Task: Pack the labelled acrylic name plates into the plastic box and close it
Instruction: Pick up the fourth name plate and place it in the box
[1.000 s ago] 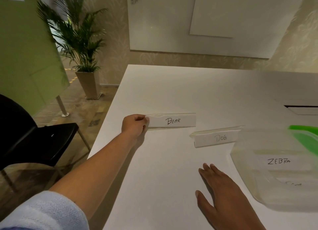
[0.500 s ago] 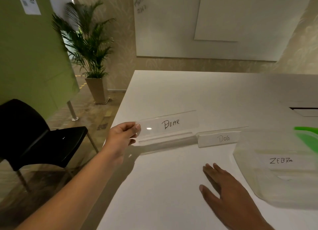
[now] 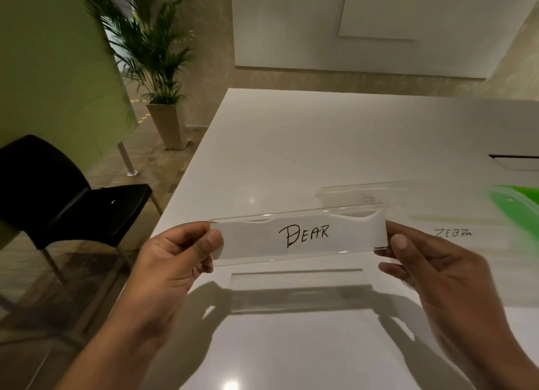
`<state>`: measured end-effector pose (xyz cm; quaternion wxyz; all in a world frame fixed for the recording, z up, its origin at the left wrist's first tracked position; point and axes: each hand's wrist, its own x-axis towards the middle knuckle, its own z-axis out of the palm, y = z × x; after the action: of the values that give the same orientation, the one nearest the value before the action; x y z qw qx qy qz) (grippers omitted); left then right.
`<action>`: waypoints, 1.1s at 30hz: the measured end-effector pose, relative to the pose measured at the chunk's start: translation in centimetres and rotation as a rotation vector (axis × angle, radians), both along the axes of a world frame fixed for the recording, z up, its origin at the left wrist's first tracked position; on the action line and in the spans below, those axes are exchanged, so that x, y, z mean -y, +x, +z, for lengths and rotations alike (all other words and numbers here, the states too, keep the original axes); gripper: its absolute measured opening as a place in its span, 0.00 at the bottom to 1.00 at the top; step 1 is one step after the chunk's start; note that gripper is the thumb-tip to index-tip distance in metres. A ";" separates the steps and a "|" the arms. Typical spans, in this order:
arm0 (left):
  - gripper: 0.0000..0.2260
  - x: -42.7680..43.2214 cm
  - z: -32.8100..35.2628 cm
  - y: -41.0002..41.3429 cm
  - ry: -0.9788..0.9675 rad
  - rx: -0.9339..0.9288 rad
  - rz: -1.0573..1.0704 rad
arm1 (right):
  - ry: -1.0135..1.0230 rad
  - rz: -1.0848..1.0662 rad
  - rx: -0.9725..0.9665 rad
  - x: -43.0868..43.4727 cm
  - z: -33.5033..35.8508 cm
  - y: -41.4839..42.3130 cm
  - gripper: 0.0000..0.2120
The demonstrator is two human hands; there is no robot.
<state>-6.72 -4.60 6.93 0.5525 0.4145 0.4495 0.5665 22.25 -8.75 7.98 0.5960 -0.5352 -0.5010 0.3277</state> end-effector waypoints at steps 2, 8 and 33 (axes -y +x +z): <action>0.21 1.1 -0.1 1.0 0.016 -0.025 0.007 | -0.011 -0.052 -0.006 0.8 0.3 1.0 0.10; 0.27 3.9 -1.0 4.6 0.036 -0.093 0.116 | -0.108 -0.097 0.048 3.3 0.1 4.7 0.08; 0.27 5.2 0.4 12.2 -0.025 -0.008 0.048 | -0.075 -0.143 0.136 5.2 1.7 12.7 0.23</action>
<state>5.44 -9.83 7.28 0.5420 0.3988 0.4689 0.5722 34.94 -13.92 9.69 0.5622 -0.6124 -0.4881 0.2657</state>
